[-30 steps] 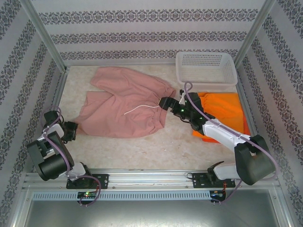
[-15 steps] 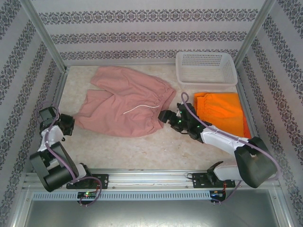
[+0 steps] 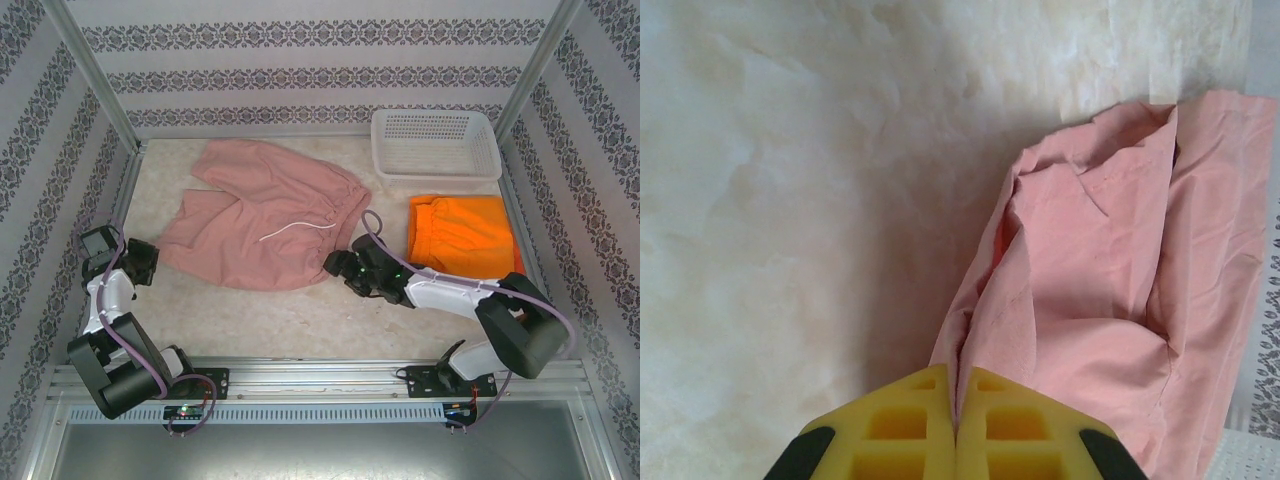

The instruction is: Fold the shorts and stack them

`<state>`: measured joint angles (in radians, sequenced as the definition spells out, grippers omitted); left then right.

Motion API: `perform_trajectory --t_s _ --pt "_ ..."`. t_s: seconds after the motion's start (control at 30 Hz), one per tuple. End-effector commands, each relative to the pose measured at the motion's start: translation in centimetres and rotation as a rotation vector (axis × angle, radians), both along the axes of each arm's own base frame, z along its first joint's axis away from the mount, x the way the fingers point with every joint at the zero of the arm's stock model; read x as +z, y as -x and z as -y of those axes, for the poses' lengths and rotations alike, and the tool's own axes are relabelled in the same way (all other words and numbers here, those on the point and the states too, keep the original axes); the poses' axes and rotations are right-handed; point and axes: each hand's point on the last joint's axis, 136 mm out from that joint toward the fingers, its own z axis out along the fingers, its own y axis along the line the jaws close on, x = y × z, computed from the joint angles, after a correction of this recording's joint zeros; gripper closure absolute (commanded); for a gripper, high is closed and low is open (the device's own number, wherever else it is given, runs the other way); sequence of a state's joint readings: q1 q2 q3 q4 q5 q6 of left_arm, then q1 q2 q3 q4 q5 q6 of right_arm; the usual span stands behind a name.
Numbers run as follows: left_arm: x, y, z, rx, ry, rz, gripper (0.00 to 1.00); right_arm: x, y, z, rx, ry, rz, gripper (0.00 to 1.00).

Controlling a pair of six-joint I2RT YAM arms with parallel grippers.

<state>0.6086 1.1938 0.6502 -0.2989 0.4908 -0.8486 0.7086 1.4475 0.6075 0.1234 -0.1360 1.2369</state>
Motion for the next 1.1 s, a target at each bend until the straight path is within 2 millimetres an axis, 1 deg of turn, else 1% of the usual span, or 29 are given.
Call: perform_trajectory --t_s 0.0,0.13,0.27,0.37,0.47,0.53,0.57,0.63,0.7,0.73,0.8,0.83,0.9,0.97,1.0,1.07 --pt "-0.1 -0.3 0.7 -0.036 0.007 0.021 1.0 0.4 -1.5 -0.7 -0.068 -0.016 0.007 0.29" --pt "-0.1 -0.4 0.9 -0.045 0.016 0.034 1.0 0.1 -2.5 -1.0 -0.102 -0.012 0.002 0.32" --pt "-0.2 -0.6 1.1 -0.055 0.024 0.043 1.0 -0.1 -3.4 -1.9 -0.1 -0.015 0.001 0.34" --pt "-0.3 -0.6 1.2 -0.058 0.03 0.047 1.0 -0.6 -3.8 -2.4 -0.098 -0.008 -0.01 0.4" --pt "-0.3 -0.6 1.3 -0.059 0.036 0.054 1.0 -1.7 -3.8 -2.2 -0.109 0.014 -0.032 0.54" --pt "-0.3 -0.7 1.3 -0.06 0.037 0.056 1.0 -2.4 -3.8 -1.6 -0.127 0.029 -0.042 0.64" --pt "-0.2 -0.7 1.4 -0.061 0.037 0.058 1.0 -2.6 -3.8 -1.3 -0.135 0.033 -0.046 0.7" --pt "-0.1 -0.7 1.4 -0.061 0.038 0.064 1.0 -2.6 -4.1 -0.5 -0.154 0.034 -0.051 0.85" --pt "0.2 -0.8 1.4 -0.06 0.041 0.072 1.0 -2.1 -4.6 0.4 -0.177 0.026 -0.043 0.97" --pt "0.6 -1.0 1.4 -0.06 0.042 0.083 1.0 -1.5 -5.0 0.9 -0.187 0.018 -0.027 1.0" --pt "1.7 -1.5 1.2 -0.06 0.038 0.113 1.0 0.5 -6.1 1.8 -0.191 -0.002 0.017 1.0" --pt "2.7 -1.8 1.1 -0.062 0.035 0.134 1.0 1.9 -6.8 2.2 -0.187 -0.01 0.048 1.0" --pt "4.8 -2.6 0.9 -0.069 0.028 0.179 1.0 5.3 -8.1 2.8 -0.174 -0.031 0.129 1.0" --pt "7.7 -3.5 0.4 -0.064 0.012 0.238 1.0 9.4 -9.7 3.3 -0.161 -0.039 0.231 1.0" --pt "9.2 -4.0 0.1 -0.057 0.0 0.268 1.0 11.2 -10.4 3.5 -0.159 -0.043 0.274 1.0" --pt "13.0 -5.3 -0.7 -0.041 -0.027 0.347 1.0 15.8 -12.3 3.6 -0.145 -0.068 0.374 1.0"
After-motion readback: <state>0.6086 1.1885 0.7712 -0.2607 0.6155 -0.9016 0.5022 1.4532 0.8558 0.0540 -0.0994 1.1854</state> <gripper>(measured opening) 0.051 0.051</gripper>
